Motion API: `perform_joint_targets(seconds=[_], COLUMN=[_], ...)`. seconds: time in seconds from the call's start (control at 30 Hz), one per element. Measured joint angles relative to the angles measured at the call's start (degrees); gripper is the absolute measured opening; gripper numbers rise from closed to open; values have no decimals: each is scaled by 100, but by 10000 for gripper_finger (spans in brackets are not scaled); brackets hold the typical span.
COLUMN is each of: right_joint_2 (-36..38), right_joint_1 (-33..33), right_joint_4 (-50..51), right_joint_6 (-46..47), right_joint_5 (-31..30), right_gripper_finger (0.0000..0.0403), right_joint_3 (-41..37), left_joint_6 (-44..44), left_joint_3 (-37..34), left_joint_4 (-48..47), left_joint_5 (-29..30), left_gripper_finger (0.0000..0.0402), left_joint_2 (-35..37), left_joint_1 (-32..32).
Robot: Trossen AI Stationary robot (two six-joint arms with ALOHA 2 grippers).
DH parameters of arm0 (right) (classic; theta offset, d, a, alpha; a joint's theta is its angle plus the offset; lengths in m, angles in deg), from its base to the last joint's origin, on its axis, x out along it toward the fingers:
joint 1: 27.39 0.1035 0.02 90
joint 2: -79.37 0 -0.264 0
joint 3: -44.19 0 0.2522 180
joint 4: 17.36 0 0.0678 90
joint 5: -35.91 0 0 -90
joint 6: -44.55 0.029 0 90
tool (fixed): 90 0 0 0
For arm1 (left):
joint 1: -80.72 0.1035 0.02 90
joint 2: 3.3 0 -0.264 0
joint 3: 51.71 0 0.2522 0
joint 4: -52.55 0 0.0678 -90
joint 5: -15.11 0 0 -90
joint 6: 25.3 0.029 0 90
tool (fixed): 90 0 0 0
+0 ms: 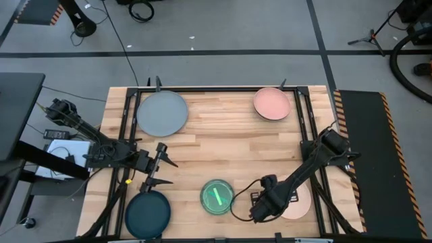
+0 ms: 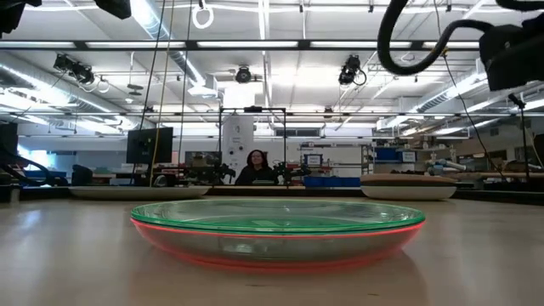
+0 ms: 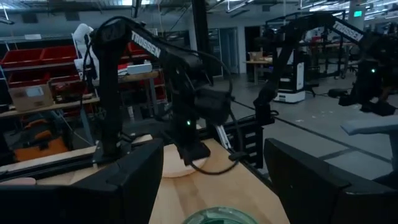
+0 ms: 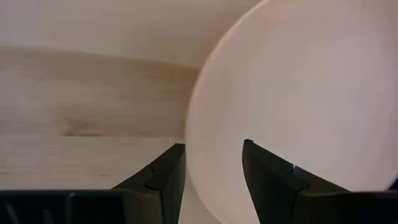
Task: Stack plastic plates
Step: Stack the light orange plate on the light brown plate
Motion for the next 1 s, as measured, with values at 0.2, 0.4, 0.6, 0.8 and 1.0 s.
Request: perform_joint_targets(seconds=[0.2,0.4,0.6,0.8,1.0], right_joint_2=[-178,-260,-348,-355,-302], right_joint_1=[-32,-23,-98,-141,-173], right_joint_4=[-405,-362,-858,-754,-429], right_joint_6=[-262,-742,-1299,-1593,-1806], right_joint_5=[-29,70,246,243,377], right_gripper_finger=[165,164,148,84,15], right_joint_3=[0,-1,-122,-127,-116], left_joint_6=[5,160,257,127,61], left_joint_3=[0,0,0,0,50], left_joint_4=[180,142,45,-161,-437], left_joint_5=[-9,-359,-1282,-1370,-1186], left_gripper_finger=[283,283,283,283,283], left_joint_2=[1,1,1,-2,2], left_joint_1=[-2,0,-2,-121,-368])
